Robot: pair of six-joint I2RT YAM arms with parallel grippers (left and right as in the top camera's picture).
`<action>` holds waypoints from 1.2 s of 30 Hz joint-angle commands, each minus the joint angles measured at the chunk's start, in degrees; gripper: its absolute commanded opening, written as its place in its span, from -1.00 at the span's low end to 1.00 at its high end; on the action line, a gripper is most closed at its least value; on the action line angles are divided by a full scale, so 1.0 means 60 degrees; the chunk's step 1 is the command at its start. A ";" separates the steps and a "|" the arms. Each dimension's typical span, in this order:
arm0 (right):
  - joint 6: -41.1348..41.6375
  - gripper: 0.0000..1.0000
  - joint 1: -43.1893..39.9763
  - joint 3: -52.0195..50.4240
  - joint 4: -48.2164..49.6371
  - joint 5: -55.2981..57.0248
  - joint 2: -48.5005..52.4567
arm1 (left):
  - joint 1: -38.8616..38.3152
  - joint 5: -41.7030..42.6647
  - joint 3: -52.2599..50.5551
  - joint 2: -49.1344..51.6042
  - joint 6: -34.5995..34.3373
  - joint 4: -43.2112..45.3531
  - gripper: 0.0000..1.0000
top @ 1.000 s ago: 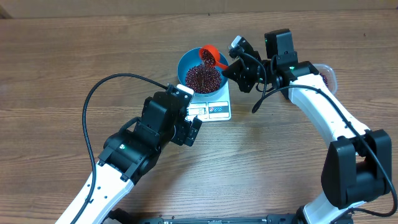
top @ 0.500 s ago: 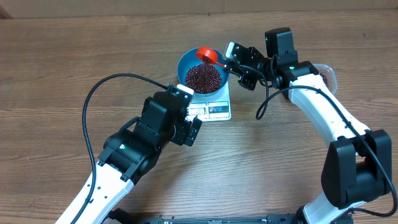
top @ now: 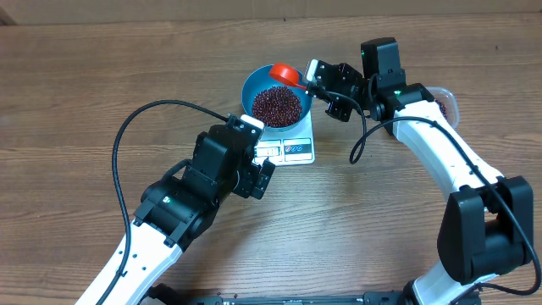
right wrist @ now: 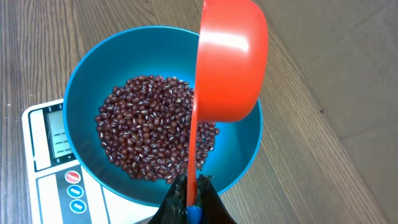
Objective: Scoop item into bowl and weigh 150g on scale
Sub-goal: 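Tilt the scoop to pour beans into the blue bowl, then move the empty scoop right back to the bean tub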
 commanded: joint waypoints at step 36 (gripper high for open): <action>0.5938 -0.93 -0.5129 -0.0047 -0.4572 0.2554 -0.1945 | 0.0026 -0.0091 -0.0007 0.0036 -0.0033 0.0033 0.99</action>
